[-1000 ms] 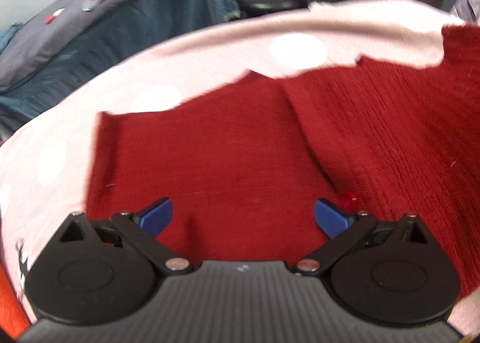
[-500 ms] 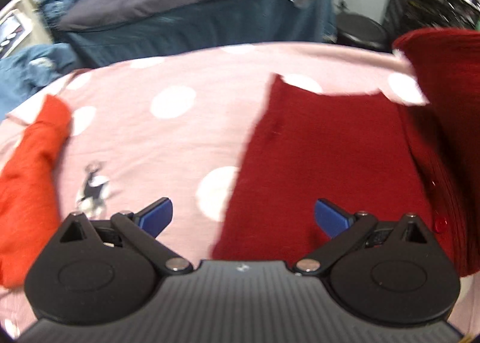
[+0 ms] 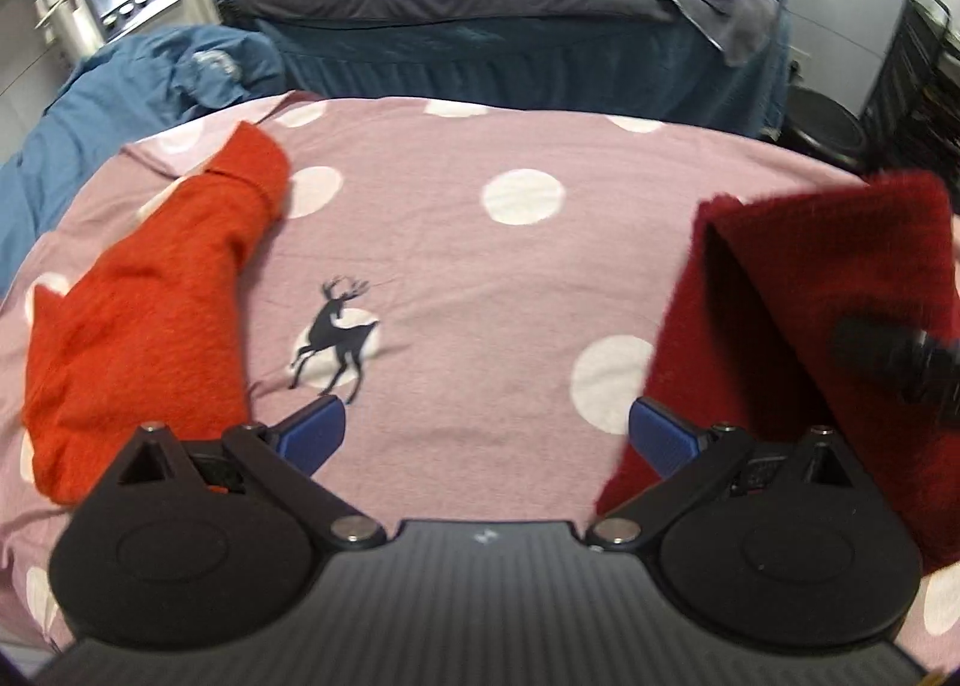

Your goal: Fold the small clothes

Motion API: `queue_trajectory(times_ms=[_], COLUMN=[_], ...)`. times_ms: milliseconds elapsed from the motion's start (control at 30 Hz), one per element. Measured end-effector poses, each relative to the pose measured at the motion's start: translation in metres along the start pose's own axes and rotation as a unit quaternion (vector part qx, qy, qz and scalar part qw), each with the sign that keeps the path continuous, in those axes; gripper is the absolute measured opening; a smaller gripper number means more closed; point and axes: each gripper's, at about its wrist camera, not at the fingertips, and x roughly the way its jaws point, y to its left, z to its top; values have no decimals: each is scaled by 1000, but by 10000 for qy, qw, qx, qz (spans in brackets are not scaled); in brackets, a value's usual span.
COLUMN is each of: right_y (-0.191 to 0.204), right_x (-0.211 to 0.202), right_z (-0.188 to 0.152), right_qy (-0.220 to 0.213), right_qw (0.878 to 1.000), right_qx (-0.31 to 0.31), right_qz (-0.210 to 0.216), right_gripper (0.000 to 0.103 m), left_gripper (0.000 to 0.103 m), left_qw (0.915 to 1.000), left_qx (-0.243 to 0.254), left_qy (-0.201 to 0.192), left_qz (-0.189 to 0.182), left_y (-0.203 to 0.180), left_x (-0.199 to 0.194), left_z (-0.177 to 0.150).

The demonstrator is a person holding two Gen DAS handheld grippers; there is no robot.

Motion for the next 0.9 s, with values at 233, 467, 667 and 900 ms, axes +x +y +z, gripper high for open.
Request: queue_trajectory(times_ms=[233, 467, 667, 900], right_y=[22, 23, 31, 40], right_x=[18, 15, 16, 9], right_z=[-23, -34, -41, -44], right_qy=[398, 277, 199, 158], right_qw=[9892, 9814, 9692, 9670], right_qx=[-1393, -1880, -2419, -2499], right_qz=[-234, -262, -411, -479], right_gripper=[52, 71, 61, 54], left_gripper=[103, 103, 103, 69], left_qw=[9932, 9841, 9698, 9514], left_qx=[-847, 222, 1637, 1655], left_qy=[-340, 92, 852, 1306], left_qz=[-718, -1761, -1596, -2243], left_y=[13, -61, -145, -176], left_x=[-21, 10, 85, 113], left_z=[27, 80, 104, 107])
